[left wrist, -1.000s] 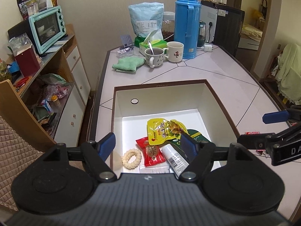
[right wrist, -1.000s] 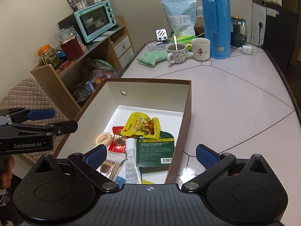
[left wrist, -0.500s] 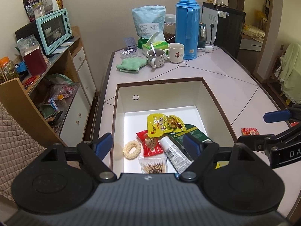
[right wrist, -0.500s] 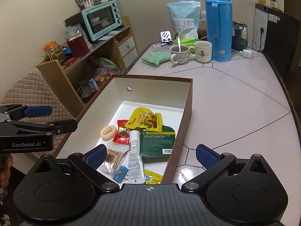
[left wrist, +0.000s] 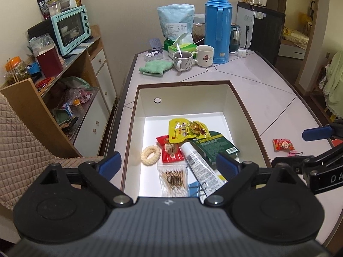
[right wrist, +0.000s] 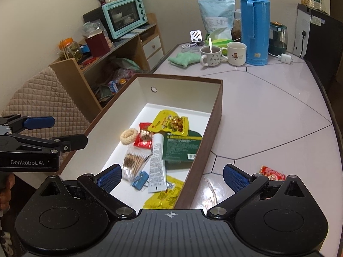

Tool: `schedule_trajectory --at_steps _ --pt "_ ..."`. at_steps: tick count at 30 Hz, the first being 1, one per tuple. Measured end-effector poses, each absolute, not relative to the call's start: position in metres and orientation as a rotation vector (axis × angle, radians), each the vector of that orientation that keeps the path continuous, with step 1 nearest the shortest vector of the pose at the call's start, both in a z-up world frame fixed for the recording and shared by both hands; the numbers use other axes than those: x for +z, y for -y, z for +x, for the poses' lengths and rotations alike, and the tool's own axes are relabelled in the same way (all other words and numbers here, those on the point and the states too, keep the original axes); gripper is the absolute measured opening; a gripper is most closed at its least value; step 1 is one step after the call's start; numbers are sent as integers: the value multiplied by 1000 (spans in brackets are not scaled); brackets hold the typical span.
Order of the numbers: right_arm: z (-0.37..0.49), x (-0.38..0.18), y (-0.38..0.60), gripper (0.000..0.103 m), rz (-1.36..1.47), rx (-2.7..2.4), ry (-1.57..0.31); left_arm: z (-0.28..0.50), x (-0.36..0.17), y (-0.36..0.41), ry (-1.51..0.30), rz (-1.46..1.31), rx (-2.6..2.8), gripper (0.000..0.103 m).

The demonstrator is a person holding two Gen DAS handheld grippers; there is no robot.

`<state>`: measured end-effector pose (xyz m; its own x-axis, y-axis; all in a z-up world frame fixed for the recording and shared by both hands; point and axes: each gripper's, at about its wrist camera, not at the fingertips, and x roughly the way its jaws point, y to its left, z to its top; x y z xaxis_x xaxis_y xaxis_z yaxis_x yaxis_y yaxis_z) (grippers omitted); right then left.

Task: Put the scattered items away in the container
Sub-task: 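Move both tools back from the box toward the remaining items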

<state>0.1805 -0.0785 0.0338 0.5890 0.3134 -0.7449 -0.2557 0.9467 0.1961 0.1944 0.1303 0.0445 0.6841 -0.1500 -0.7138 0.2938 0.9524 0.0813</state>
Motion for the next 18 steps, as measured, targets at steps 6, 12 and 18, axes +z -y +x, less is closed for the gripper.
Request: schedule_trajectory --at_steps 6,12,18 --pt "171 31 82 103 76 356 -900 180 44 -129 -790 196 -229 94" --pt "161 30 81 103 62 391 -906 168 42 -128 -801 190 -201 95" --pt "154 29 85 103 54 418 -903 155 42 -127 -808 182 -178 96"
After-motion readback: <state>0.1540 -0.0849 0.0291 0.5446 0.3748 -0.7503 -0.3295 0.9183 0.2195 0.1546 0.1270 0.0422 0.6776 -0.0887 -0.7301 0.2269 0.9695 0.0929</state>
